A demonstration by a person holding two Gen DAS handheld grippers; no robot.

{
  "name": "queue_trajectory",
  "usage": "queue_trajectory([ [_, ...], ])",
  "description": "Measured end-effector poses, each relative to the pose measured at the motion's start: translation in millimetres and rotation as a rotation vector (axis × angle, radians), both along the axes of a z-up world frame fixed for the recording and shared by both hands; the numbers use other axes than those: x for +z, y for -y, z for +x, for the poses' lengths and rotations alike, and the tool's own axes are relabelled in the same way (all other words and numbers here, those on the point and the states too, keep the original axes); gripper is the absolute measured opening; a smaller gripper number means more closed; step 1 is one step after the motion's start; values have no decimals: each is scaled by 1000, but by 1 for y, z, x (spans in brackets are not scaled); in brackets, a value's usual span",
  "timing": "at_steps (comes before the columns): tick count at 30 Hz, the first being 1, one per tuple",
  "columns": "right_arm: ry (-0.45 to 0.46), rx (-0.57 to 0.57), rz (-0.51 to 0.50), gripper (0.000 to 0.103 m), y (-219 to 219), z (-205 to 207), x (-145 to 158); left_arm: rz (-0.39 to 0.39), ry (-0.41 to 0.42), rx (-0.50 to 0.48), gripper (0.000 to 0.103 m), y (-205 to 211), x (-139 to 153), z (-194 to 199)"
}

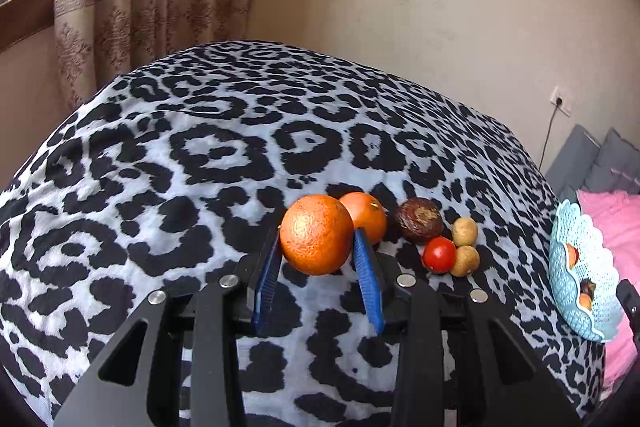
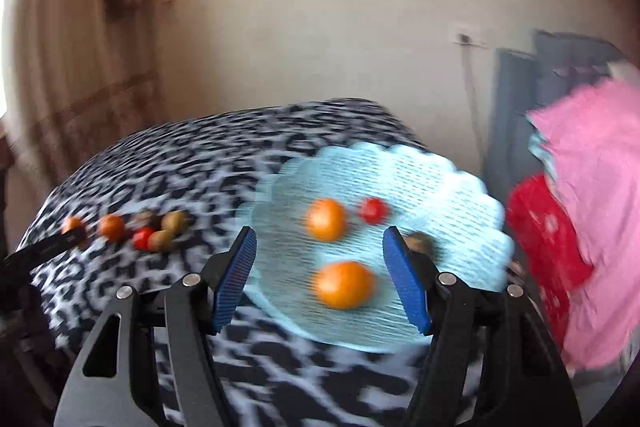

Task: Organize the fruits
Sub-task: 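Close the left tool around the nearer large orange, then grasp the small tan round fruit with the right tool while the left tool holds the orange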

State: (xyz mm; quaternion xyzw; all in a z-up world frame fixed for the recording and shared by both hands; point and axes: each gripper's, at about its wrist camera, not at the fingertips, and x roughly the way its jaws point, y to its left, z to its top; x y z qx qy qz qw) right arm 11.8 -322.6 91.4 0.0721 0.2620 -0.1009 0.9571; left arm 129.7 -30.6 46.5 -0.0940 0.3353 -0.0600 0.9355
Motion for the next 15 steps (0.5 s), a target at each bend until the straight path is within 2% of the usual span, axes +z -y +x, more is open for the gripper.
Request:
queue_trajectory([
  [4,-54,173,-57,67,-42,26,-1,-25,-3,23,37,-7,0,-1],
  [7,-107,255,-66,67,-67,46,-10,-26,-2,39,37,-10,0,-2],
  [15,-226,350,10,67,-98,99,-33,-27,-6,45,37,-11,-2,-3],
])
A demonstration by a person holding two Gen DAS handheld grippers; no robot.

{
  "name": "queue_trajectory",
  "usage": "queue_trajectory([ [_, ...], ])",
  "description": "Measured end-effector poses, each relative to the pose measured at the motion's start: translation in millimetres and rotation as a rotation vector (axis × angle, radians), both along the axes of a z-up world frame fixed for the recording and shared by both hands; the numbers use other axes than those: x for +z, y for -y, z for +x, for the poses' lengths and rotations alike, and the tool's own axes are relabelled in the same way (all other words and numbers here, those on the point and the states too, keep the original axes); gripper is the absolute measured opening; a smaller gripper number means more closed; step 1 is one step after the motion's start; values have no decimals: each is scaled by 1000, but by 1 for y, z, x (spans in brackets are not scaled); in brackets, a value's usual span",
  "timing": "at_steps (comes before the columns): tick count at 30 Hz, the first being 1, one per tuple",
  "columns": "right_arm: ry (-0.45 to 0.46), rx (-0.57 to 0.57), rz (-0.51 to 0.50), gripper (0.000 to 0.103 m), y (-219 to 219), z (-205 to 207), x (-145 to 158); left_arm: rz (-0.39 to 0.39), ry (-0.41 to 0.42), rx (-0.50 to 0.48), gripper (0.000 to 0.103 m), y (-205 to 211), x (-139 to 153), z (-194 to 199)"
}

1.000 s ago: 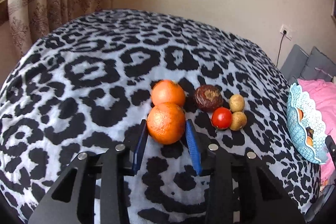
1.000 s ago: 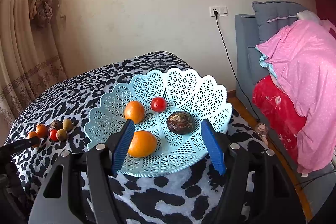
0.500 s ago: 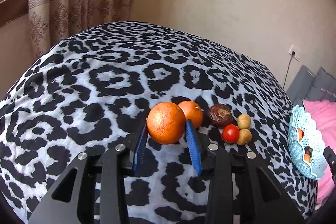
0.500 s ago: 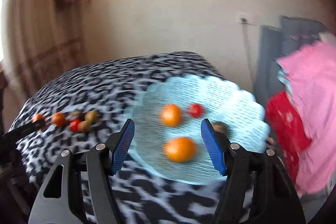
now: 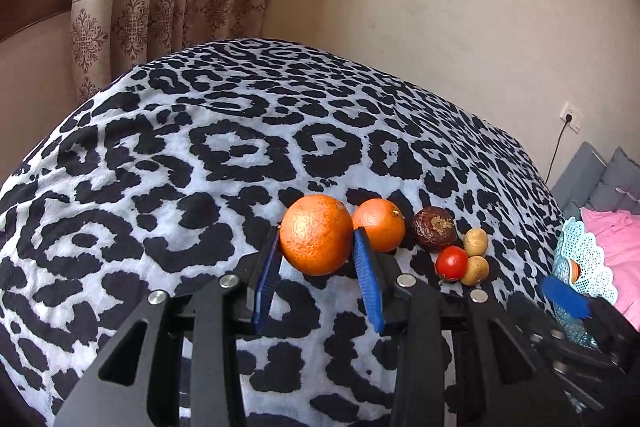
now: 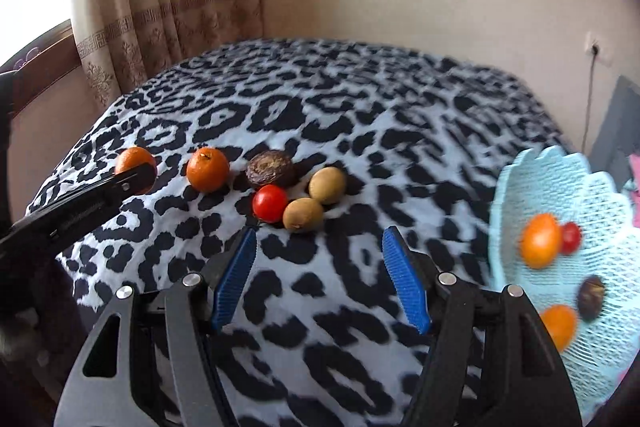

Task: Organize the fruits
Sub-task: 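Grasp the small tan round fruit with the right tool while the left tool holds the orange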

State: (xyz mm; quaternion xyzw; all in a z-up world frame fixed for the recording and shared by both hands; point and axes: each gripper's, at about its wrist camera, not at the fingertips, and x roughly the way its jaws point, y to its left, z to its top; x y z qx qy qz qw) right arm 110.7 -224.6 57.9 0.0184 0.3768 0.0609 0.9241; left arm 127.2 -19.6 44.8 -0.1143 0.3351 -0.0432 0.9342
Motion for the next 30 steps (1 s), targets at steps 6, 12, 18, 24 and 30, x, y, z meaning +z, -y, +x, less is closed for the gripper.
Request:
queue_trajectory([
  [6,-78,6,53,51,-3,33,-16,10,3,-16,37,5,0,0],
  [12,-102,22,99,37,-4,49,-22,-1,1,-23,37,6,-1,0],
  [18,-117,32,116,29,-5,52,-26,3,0,-30,37,8,-2,0],
  [24,-97,28,121,29,-6,44,-21,5,1,-39,37,9,-3,0],
  [30,-71,19,121,29,-5,30,-12,-2,5,-69,37,12,-1,-1],
])
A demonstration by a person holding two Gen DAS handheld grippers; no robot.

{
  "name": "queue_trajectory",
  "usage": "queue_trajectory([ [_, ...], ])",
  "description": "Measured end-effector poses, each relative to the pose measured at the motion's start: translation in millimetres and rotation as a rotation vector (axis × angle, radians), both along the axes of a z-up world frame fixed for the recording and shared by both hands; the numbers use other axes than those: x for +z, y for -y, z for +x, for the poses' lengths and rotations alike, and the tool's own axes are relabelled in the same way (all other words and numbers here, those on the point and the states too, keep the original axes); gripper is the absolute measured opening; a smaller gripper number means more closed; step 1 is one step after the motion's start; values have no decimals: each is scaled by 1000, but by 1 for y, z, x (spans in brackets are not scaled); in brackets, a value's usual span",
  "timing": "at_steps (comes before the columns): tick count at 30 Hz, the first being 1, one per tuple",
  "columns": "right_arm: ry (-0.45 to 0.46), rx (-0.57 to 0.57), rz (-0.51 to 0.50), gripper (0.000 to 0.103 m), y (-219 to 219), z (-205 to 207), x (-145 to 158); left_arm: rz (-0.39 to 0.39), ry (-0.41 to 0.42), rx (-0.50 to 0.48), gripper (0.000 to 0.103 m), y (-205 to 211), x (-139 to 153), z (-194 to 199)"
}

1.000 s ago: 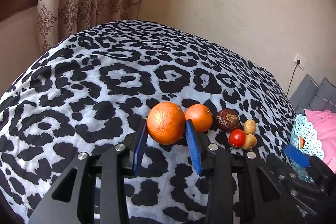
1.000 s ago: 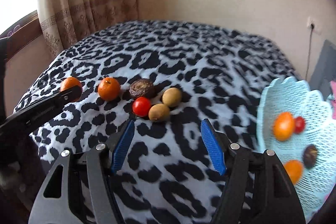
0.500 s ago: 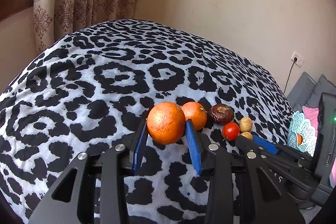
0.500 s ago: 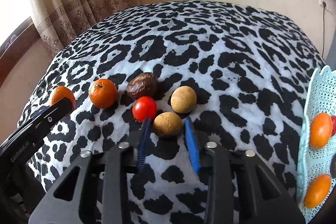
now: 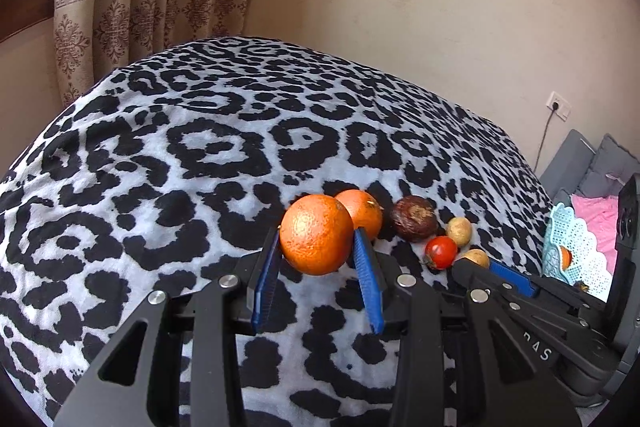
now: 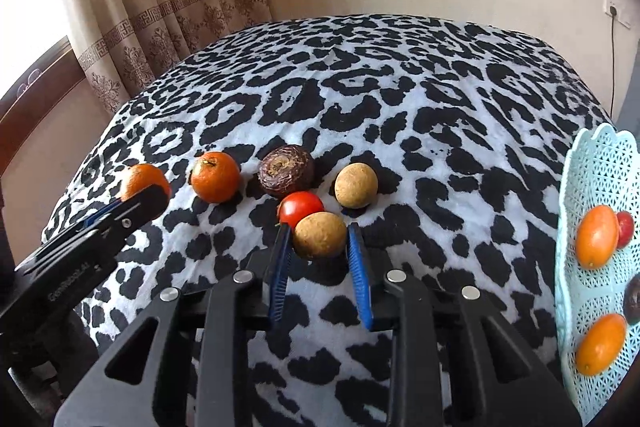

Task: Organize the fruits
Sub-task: 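Grasp the small tan round fruit with the right tool while the left tool holds the orange, then carry the tan fruit into the blue basket with the right tool and open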

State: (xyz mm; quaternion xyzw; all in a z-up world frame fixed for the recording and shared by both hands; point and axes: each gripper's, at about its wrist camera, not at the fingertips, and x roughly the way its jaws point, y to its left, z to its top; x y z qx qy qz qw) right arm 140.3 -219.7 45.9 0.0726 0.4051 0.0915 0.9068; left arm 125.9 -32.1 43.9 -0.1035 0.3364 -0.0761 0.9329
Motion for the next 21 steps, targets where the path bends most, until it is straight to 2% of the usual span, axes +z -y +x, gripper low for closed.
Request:
queue_trajectory([
  [21,88,-140,31,29,37,-56,37,-29,14,-93,37,11,4,-5],
])
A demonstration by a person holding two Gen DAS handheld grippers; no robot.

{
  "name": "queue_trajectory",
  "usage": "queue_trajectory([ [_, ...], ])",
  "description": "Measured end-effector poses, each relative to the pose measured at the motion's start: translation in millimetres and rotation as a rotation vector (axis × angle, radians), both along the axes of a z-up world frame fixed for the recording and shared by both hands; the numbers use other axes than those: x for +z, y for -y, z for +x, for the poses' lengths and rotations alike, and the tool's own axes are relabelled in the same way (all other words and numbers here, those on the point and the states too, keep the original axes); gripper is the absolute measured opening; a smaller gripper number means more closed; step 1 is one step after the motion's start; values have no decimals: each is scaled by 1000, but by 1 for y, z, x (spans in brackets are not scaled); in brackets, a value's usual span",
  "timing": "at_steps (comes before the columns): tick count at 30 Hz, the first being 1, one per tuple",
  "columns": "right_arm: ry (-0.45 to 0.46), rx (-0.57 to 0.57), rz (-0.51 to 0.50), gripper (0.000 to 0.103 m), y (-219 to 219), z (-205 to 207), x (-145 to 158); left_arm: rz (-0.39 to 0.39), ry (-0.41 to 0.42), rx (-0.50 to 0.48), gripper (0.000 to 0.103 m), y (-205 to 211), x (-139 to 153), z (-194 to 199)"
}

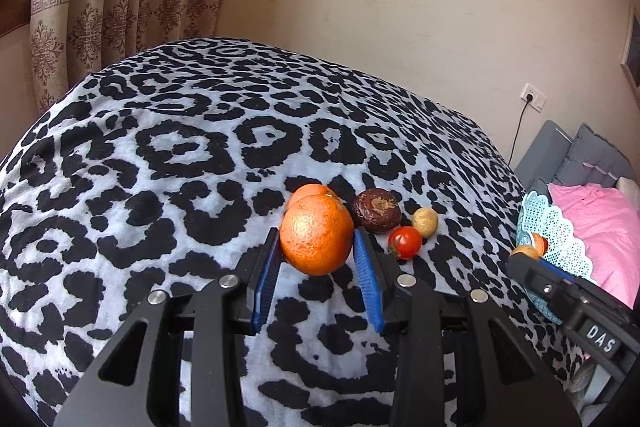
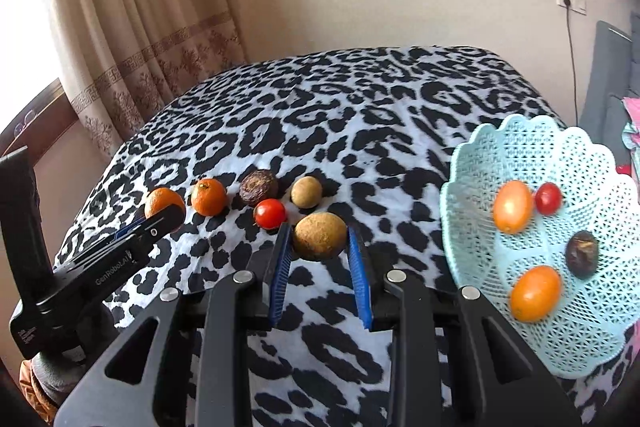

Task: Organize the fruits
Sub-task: 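Carry the tan fruit into the blue basket with the right tool and open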

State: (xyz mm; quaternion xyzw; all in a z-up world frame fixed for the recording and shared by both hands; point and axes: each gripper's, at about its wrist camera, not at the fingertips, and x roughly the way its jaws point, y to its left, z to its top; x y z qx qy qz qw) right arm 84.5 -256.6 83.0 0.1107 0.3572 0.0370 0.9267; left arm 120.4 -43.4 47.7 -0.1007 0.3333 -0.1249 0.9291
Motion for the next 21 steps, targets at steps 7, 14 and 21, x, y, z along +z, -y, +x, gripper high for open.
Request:
queue_trajectory([
  [7,31,-63,0,29,22,-17,13,-5,13,-29,37,4,3,-3],
  [14,49,-163,18,29,58,-35,19,-3,11,-42,37,7,3,-5],
  [21,43,-252,20,29,92,-54,19,-3,10,-41,37,8,3,-5],
])
